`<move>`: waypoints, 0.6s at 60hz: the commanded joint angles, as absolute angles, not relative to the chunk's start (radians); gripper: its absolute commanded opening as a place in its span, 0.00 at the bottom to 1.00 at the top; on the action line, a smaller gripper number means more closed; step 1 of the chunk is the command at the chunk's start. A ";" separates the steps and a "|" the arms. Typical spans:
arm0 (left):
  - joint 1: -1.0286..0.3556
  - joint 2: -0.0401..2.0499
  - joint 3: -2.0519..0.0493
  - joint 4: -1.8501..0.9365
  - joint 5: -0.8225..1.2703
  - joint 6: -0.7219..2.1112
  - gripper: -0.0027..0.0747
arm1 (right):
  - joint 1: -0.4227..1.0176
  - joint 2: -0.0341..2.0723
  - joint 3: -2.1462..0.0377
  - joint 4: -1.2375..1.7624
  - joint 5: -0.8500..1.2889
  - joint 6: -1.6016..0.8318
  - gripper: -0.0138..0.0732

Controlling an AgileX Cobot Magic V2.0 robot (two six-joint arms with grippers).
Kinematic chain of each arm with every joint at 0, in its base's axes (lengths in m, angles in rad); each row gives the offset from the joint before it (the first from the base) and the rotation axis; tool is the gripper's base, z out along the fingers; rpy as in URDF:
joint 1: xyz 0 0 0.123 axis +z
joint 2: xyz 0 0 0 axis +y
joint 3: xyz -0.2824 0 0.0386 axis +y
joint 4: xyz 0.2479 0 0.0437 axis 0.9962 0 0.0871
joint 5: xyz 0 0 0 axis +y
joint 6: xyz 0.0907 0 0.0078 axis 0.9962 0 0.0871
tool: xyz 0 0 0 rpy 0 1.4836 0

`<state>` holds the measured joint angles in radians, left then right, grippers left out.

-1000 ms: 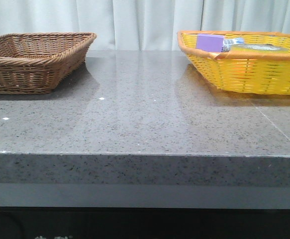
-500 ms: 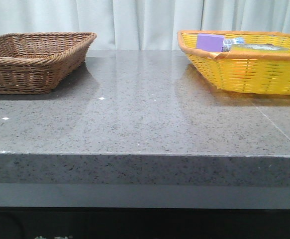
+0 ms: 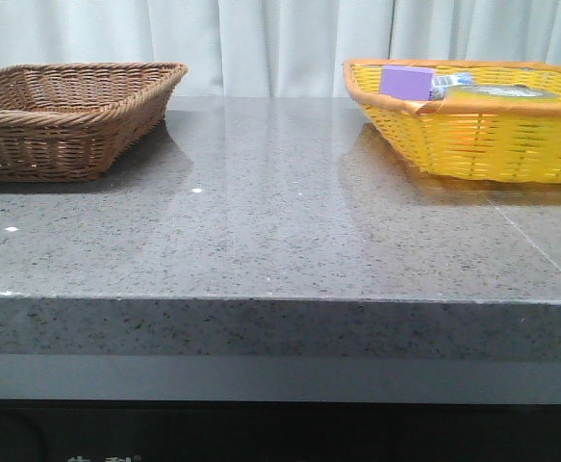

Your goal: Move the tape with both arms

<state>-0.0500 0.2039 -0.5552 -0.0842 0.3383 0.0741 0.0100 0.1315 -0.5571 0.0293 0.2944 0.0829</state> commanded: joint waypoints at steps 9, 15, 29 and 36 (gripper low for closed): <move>-0.051 0.428 -0.791 -0.091 0.523 0.067 0.01 | 0.010 0.310 -0.748 0.016 0.391 0.077 0.08; -0.051 0.497 -0.802 -0.091 0.534 0.067 0.01 | 0.010 0.370 -0.762 0.016 0.414 0.077 0.08; -0.051 0.608 -0.788 -0.093 0.563 0.067 0.01 | 0.010 0.476 -0.755 0.016 0.500 0.077 0.08; -0.051 0.648 -0.788 -0.095 0.560 0.067 0.01 | 0.010 0.518 -0.736 0.016 0.511 0.077 0.08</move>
<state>-0.0500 0.6203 -0.7614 -0.0842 0.6320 0.0741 0.0100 0.4797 -0.7219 0.0293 0.5675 0.0829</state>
